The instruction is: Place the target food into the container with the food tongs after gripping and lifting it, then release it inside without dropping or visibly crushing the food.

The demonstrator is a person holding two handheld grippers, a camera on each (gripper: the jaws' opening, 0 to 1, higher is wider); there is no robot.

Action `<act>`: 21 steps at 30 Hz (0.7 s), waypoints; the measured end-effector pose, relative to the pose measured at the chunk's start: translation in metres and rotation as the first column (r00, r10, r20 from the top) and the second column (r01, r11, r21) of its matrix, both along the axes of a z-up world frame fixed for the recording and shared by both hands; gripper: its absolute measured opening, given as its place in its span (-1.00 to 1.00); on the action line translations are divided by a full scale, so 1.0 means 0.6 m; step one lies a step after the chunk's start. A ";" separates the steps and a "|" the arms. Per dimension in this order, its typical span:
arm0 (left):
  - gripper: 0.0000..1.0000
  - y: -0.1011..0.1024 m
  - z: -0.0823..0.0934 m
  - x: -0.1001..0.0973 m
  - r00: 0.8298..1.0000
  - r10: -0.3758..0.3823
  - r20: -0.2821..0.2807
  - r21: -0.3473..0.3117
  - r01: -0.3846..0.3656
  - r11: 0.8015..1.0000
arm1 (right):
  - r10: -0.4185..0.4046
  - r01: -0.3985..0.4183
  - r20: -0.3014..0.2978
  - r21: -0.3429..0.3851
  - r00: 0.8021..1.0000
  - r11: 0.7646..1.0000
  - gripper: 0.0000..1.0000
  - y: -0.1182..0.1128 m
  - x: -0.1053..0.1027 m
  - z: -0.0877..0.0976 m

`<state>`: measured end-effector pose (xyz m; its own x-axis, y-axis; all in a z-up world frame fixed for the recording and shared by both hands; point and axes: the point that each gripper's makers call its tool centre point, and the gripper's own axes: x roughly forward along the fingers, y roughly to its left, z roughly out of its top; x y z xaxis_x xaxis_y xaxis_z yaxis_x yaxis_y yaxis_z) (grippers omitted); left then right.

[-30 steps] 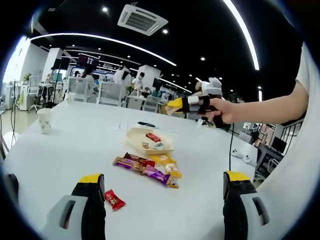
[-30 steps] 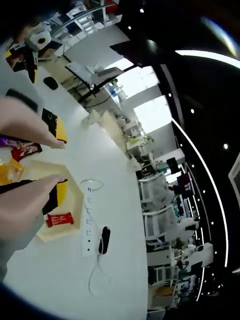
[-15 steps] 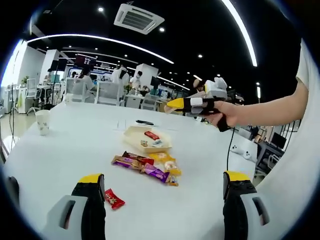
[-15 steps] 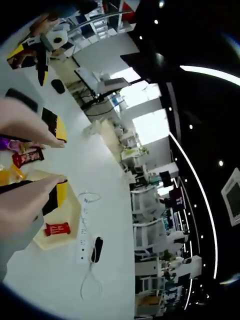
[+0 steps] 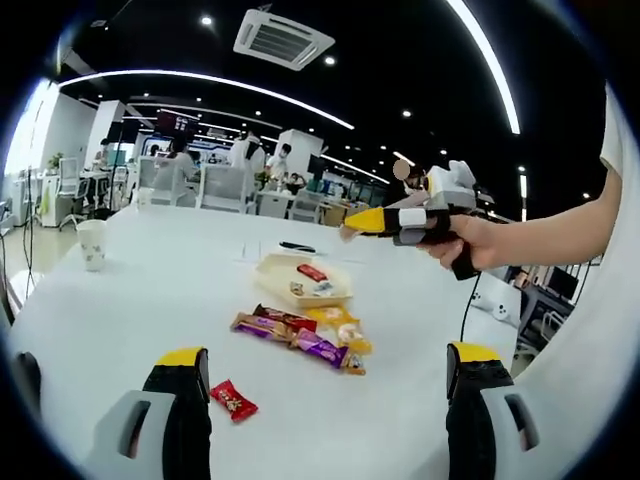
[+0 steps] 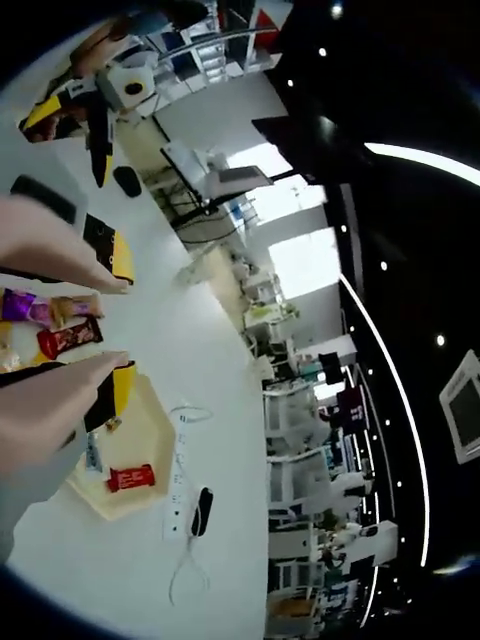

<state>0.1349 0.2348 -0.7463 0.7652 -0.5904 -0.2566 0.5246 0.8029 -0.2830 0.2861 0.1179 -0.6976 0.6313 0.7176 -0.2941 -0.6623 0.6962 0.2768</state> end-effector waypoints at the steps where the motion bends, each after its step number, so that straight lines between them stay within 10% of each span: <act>1: 0.99 -0.001 -0.001 0.000 1.000 -0.002 0.000 0.004 0.002 1.000 | 0.000 0.000 0.001 -0.003 1.000 1.000 -0.42 0.000 -0.001 -0.001; 21: 0.99 0.012 0.006 0.003 0.999 0.031 -0.007 -0.076 -0.032 0.997 | -0.009 0.011 -0.127 0.015 0.992 1.000 -0.42 -0.006 -0.018 -0.039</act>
<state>0.1370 0.2419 -0.7428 0.7824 -0.5839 -0.2166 0.4973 0.7951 -0.3472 0.2752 0.1145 -0.7212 0.5966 0.7167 -0.3612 -0.6145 0.6974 0.3688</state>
